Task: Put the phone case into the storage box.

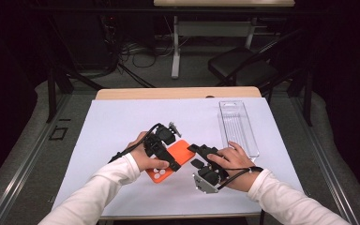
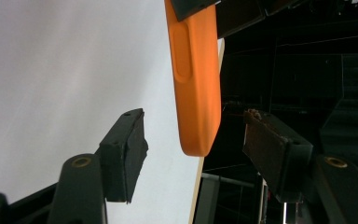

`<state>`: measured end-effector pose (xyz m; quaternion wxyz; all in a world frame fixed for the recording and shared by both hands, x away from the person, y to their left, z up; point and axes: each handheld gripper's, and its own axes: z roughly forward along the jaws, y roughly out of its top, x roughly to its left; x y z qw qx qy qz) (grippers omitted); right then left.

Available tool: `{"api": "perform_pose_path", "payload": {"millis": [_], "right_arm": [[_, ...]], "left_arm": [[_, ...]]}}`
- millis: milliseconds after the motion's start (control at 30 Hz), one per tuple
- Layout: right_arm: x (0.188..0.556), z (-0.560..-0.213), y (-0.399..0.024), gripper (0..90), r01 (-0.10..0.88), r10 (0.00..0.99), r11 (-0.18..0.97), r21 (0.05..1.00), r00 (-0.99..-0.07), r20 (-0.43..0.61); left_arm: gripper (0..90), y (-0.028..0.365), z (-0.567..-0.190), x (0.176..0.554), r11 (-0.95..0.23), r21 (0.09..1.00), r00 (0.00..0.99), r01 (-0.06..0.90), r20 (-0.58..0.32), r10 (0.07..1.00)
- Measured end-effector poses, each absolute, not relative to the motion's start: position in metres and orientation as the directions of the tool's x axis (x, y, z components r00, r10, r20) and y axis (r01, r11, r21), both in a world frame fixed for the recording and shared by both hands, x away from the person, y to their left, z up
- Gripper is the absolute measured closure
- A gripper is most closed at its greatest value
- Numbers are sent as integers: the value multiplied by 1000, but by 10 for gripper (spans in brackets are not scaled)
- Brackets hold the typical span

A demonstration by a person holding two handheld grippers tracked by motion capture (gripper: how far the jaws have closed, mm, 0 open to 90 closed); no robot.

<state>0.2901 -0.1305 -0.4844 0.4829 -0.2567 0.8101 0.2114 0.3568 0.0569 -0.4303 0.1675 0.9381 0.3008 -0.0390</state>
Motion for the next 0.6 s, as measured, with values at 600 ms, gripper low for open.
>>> {"api": "perform_pose_path", "payload": {"millis": [600], "right_arm": [[290,-491,-131,464,-598,-191,796,98,-401,-896]], "left_arm": [[154,46,-431,355,-775,287,826,563,-185,532]]}}
